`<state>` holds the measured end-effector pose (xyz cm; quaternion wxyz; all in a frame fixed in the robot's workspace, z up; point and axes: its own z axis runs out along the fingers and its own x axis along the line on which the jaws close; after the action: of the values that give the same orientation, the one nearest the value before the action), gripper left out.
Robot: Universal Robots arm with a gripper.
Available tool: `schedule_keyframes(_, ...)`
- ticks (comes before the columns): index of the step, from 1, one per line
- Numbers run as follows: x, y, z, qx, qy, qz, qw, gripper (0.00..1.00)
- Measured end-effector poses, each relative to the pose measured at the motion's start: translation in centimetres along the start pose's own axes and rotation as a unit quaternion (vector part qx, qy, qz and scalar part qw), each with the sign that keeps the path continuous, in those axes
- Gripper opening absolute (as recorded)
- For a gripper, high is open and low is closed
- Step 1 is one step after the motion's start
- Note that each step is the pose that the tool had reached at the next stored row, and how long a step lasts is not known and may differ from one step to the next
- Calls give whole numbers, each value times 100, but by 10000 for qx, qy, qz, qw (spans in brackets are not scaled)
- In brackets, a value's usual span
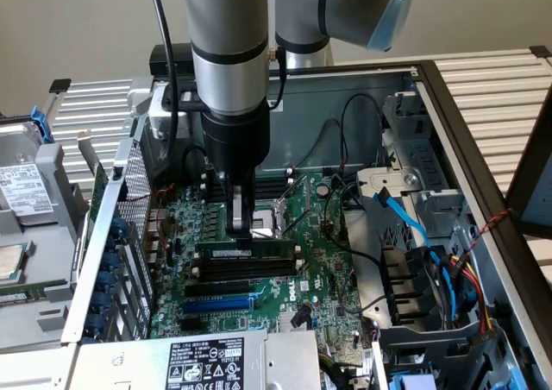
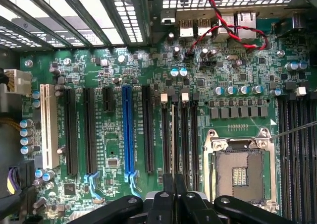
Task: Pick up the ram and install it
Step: 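Insert the ram into the slot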
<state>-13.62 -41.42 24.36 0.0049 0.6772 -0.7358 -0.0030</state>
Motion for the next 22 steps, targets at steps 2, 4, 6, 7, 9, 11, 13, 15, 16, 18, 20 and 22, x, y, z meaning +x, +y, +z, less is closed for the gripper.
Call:
schedule_keyframes(2,0,0,0,-2,1,-1,10000,12)
schedule_keyframes(4,0,-1,0,-2,2,-3,10000,12)
schedule_keyframes(6,1,-33,3,-1,0,-4,10000,12)
schedule_keyframes(7,3,-53,4,-1,0,-5,10000,12)
schedule_keyframes(9,3,-55,4,-2,1,-5,10000,12)
schedule_keyframes(11,11,-56,4,-2,2,-5,10000,12)
schedule_keyframes(13,24,-57,14,-2,1,-5,10000,12)
schedule_keyframes(15,24,-57,15,-3,3,-5,10000,12)
schedule_keyframes(16,24,-57,14,-3,3,-5,10000,12)
schedule_keyframes(18,25,-54,17,-5,3,-5,10000,12)
schedule_keyframes(20,23,-39,21,-5,3,-6,10000,12)
schedule_keyframes(22,23,-38,21,-5,3,-6,10000,12)
